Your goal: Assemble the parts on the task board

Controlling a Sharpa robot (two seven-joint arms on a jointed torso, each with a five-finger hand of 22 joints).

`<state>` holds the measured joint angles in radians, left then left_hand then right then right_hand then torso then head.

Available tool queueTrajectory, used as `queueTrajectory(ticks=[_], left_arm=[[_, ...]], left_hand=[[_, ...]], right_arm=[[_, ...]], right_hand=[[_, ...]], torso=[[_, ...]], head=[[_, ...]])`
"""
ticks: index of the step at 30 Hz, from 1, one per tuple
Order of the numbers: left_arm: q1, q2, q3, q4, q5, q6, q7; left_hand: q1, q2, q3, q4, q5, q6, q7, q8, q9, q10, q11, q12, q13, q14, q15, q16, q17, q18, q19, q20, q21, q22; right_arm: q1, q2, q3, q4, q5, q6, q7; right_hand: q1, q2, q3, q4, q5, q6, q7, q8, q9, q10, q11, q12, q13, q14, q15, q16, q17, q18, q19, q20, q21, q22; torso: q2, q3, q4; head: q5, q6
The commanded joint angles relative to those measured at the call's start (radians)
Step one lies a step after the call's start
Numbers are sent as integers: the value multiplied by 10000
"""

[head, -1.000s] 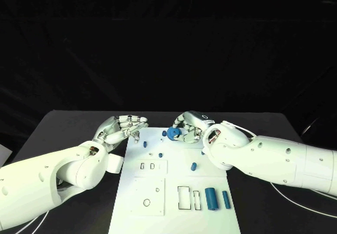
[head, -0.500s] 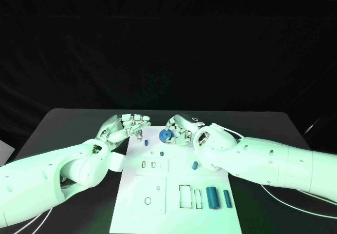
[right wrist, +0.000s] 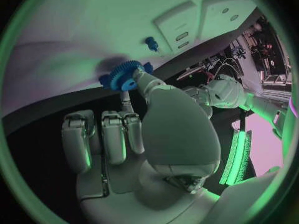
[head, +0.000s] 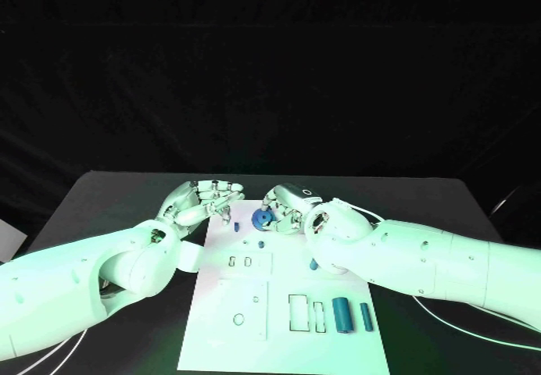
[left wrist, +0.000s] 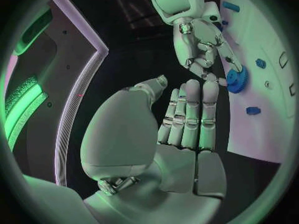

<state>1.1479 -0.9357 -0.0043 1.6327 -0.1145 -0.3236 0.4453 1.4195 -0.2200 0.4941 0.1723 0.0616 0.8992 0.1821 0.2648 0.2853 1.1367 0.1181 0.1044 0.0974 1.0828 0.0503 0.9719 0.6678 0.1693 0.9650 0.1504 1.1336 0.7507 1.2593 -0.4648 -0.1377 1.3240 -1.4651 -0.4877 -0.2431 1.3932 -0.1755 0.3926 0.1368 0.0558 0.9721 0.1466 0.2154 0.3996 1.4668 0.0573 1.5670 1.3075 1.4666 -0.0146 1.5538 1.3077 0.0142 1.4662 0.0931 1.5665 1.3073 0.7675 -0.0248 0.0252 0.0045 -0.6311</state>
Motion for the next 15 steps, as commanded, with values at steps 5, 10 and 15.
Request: queueTrajectory(ticks=[5,10,15], left_arm=[[13,22,9,34,26,175,56],[13,26,10,39,26,189,41],[14,26,10,36,25,202,23]], left_hand=[[-41,33,54,-2,-27,5,-49,36,9,-64,16,-30,11,38,-1,54,11,-67,-3,10,25,13],[-41,33,54,-2,-27,5,-49,36,9,-64,16,-30,11,38,-1,54,11,-67,-3,10,25,13],[-41,33,54,-2,-27,5,-49,36,9,-64,16,-30,11,38,-1,54,11,-67,-3,10,25,13]], right_arm=[[-37,152,-15,-216,-318,167,-87],[-52,252,-22,-393,-325,215,-75],[-58,337,-30,-575,-326,251,-53]], right_hand=[[-89,-2,64,1,40,158,-124,-53,5,1040,-33,38,2633,963,-57,42,2263,-142,1046,-41,43,2635],[-126,-31,78,0,40,142,-114,-76,-6,1040,-25,38,2633,959,-53,36,2243,-142,1046,-39,43,2635],[-197,-91,110,-5,40,81,-86,-139,-34,1040,-2,38,2633,954,-40,28,2221,-142,1046,-30,43,2635]], torso=[[1,-3,-9],[-1,-4,-5],[-2,-1,-11]], head=[[23,-21],[35,11],[50,-3]])
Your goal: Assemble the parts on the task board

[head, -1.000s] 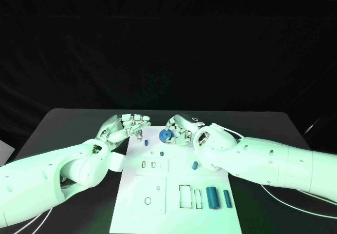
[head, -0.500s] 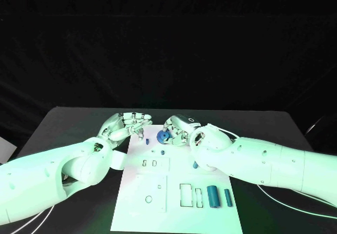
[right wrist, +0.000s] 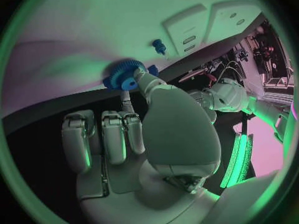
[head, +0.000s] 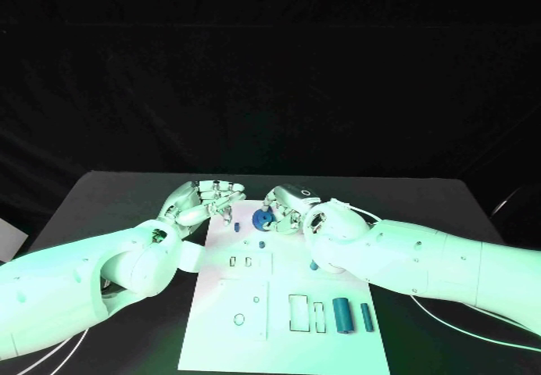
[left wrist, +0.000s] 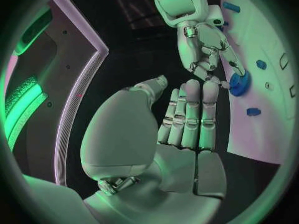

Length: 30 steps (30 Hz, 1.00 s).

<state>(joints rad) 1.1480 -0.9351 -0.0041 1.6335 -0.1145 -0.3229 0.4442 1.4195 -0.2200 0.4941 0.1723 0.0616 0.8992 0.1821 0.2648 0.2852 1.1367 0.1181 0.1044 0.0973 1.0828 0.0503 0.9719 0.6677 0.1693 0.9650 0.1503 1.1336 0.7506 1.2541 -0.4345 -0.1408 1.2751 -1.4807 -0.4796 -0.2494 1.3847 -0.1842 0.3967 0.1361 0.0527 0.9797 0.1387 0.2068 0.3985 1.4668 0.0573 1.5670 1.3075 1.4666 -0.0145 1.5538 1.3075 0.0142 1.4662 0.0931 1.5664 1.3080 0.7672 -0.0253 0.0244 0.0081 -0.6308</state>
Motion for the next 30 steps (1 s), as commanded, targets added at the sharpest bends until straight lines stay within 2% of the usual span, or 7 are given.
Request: queueTrajectory(ticks=[1,7,14,18,20,22,30], left_arm=[[14,22,8,26,25,198,29],[14,44,8,9,24,215,15],[14,53,8,-14,24,215,4],[14,52,8,-18,24,211,0],[14,53,8,-21,24,209,-1],[14,50,8,-21,24,208,3],[14,43,7,-26,24,191,0]], left_hand=[[-56,31,96,-43,-31,-6,-49,41,30,-84,17,-23,21,28,0,83,7,-66,-43,13,79,51],[-60,27,96,-45,-32,-10,-48,40,30,-88,19,-25,21,27,0,84,6,-67,-44,14,82,54],[-66,24,97,-46,-32,-16,-46,37,31,-95,21,-27,20,25,1,87,5,-68,-42,14,91,66],[-67,23,97,-47,-33,-17,-45,37,31,-97,21,-27,20,25,2,87,5,-69,-42,15,94,68],[-67,23,97,-47,-33,-17,-45,37,31,-97,21,-27,20,25,2,87,5,-69,-42,15,94,68],[-74,18,99,-50,-33,-28,-41,32,31,-107,24,-30,20,23,3,90,4,-69,-47,15,100,72],[-80,14,98,-51,-33,-36,-37,29,31,-113,27,-32,20,22,5,92,3,-67,-56,16,99,67]], right_arm=[[-7,48,-2,-119,-169,173,16],[-13,111,-16,-233,-144,202,44],[-18,121,-26,-241,-66,224,91],[-18,118,-29,-238,32,359,113],[-18,114,-30,-239,96,451,121],[-18,109,-32,-241,159,542,132],[-19,71,-43,-202,286,873,172]], right_hand=[[-137,-19,75,4,71,-9,2,-70,-31,1040,5,38,2633,953,-33,26,2219,-142,1046,-26,44,2628],[-454,-282,-53,57,65,-355,140,-361,-141,1040,121,38,2633,946,102,15,2187,-142,1046,75,44,2628],[-682,-389,-401,178,64,-591,218,-595,-204,992,200,-22,2581,941,200,11,2171,-142,1046,184,44,2628],[-887,-346,-793,393,69,-626,236,-698,-209,984,223,-32,2574,941,228,12,2169,-142,1046,225,44,2628],[-1272,-229,-1274,816,82,-579,228,-754,-192,978,223,-39,2568,945,235,20,2190,-142,1046,236,44,2628],[-1412,-170,-1505,1037,80,-555,225,-784,-180,986,218,-30,2576,945,228,22,2192,-142,1046,234,44,2628],[-1547,44,-1724,1394,83,-343,169,-738,-119,1040,177,38,2633,957,195,42,2244,-142,1046,210,44,2628]], torso=[[2,5,-5],[-2,5,-14],[-13,10,-21],[-8,7,-20],[-9,8,-21],[-11,9,-17],[-11,9,-28]], head=[[27,-23],[37,-50],[44,-72],[45,-63],[49,-56],[44,-57],[53,-78]])
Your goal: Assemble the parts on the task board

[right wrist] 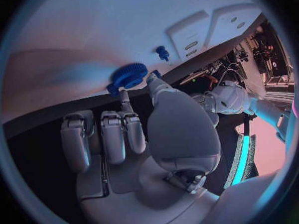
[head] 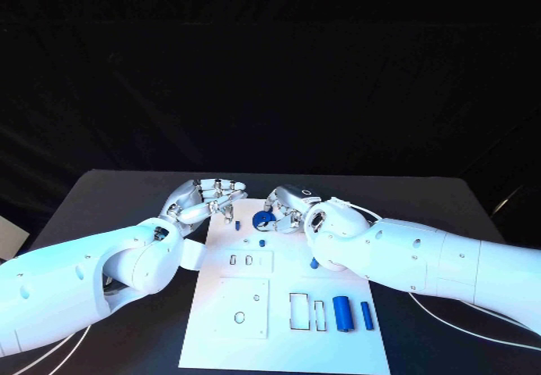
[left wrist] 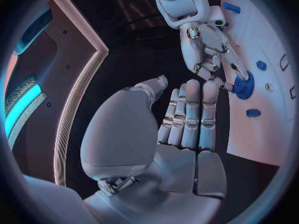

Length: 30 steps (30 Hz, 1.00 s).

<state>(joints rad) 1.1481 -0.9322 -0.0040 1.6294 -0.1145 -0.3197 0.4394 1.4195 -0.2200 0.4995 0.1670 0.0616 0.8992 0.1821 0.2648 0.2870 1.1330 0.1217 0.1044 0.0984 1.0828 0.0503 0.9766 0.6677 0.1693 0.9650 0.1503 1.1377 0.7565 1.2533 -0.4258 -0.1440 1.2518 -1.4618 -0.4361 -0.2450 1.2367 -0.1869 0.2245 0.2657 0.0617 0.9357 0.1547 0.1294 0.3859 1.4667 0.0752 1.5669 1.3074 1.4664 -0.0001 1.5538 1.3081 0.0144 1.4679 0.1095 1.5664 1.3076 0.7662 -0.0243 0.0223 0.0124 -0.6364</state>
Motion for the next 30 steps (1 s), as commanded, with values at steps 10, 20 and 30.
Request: queueTrajectory(ticks=[10,20,30], left_arm=[[13,-9,5,6,23,141,45],[12,-44,5,-48,23,144,74],[9,-56,2,-191,32,151,90]], left_hand=[[-86,9,47,-1,-32,-46,-32,25,14,-86,-7,-34,9,21,7,48,2,-67,-61,18,66,14],[-86,9,47,-1,-32,-46,-32,25,14,-86,-7,-34,9,21,7,48,2,-67,-61,18,66,14],[-90,3,58,-18,-32,-60,-29,21,18,-97,-4,-32,12,16,11,55,-1,-70,-67,21,87,35]], right_arm=[[-17,-169,-32,128,57,238,45],[-19,-1136,-7,975,851,-1710,1257],[304,-3507,85,2210,4247,-953,3665]], right_hand=[[-90,111,-31,159,-7,180,-18,68,29,1041,-26,39,2634,965,31,51,2265,-144,1029,30,44,2632],[340,150,92,-30,-4,100,-5,-33,23,1041,-26,39,2634,953,14,34,2210,-144,1029,1,44,2632],[1158,82,332,-530,-14,-52,86,-227,6,846,55,-213,2434,912,77,-24,2052,-144,1029,55,44,2632]], torso=[[1,2,-5],[-27,19,-49],[-172,83,-259]], head=[[16,-32],[29,1],[43,26]])
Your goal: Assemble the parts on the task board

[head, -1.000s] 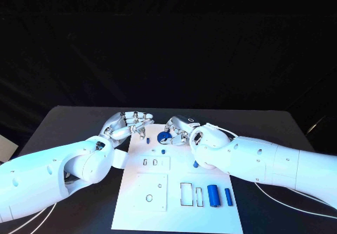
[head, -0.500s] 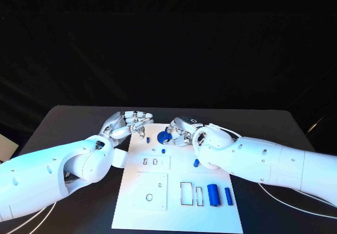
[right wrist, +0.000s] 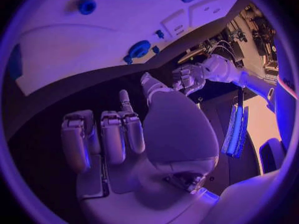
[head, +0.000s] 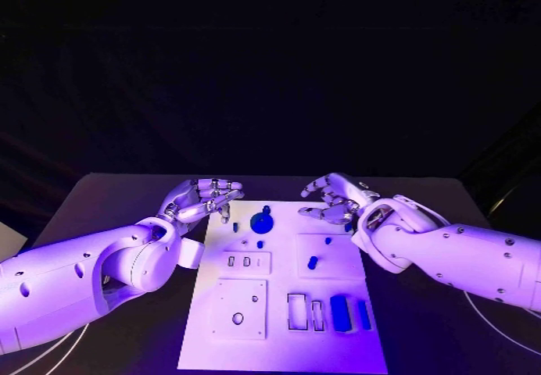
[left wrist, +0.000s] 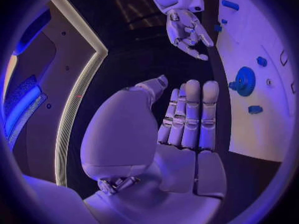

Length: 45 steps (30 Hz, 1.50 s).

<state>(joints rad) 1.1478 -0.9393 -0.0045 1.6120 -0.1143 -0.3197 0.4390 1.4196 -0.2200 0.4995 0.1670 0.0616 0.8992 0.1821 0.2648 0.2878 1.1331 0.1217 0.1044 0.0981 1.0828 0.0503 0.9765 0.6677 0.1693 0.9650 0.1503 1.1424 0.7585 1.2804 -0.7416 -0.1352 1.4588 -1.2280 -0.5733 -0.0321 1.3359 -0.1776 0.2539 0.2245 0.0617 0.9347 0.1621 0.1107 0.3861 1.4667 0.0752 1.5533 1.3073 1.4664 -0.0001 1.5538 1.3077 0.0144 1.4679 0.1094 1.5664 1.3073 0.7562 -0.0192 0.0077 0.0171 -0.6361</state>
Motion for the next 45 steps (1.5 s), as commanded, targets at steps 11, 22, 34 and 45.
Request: queueTrajectory(ticks=[11,22,34,45], left_arm=[[4,84,2,-148,23,202,80],[-2,105,-2,-178,-18,231,71],[-2,95,-3,-172,-58,220,54],[-2,88,-3,-153,-82,205,35]], left_hand=[[-192,-17,51,-215,-35,-207,-66,43,90,407,-144,673,379,87,-88,296,23,-69,-171,-27,223,154],[-282,47,-4,-376,-35,-258,-128,124,171,252,-224,1363,816,293,-154,840,360,-135,32,-85,529,546],[-354,90,-24,-517,-34,-310,-164,189,230,-2,-279,2151,1316,720,-193,1648,1256,-211,307,-113,878,1013],[-440,144,-16,-668,-34,-398,-204,292,286,-562,-340,3520,2198,1102,-239,2388,2086,-265,479,-148,1169,1365]], right_arm=[[47,-1814,-2,-156,2493,1823,2361],[-263,-1944,-9,-827,1829,2188,2210],[-529,-1626,-10,-1135,1412,2037,1787],[-660,-1268,-19,-1347,1468,1657,1505]], right_hand=[[1025,-337,190,-763,-16,-58,23,-157,4,725,65,-229,2321,954,80,39,2251,-144,1029,62,44,2635],[1034,-368,174,-781,-19,-54,26,-162,5,799,65,-135,2394,979,84,76,2359,-144,1029,64,44,2635],[1022,-330,178,-772,-14,11,24,-138,19,849,66,-72,2443,983,87,81,2370,-144,1029,67,44,2635],[924,-146,264,-695,-12,187,5,-85,47,916,55,12,2507,989,66,91,2395,-144,1029,58,44,2635]], torso=[[-134,165,-238],[-104,196,-219],[-103,186,-216],[-108,178,-217]], head=[[-29,-26],[-16,-107],[-5,-151],[18,-212]])
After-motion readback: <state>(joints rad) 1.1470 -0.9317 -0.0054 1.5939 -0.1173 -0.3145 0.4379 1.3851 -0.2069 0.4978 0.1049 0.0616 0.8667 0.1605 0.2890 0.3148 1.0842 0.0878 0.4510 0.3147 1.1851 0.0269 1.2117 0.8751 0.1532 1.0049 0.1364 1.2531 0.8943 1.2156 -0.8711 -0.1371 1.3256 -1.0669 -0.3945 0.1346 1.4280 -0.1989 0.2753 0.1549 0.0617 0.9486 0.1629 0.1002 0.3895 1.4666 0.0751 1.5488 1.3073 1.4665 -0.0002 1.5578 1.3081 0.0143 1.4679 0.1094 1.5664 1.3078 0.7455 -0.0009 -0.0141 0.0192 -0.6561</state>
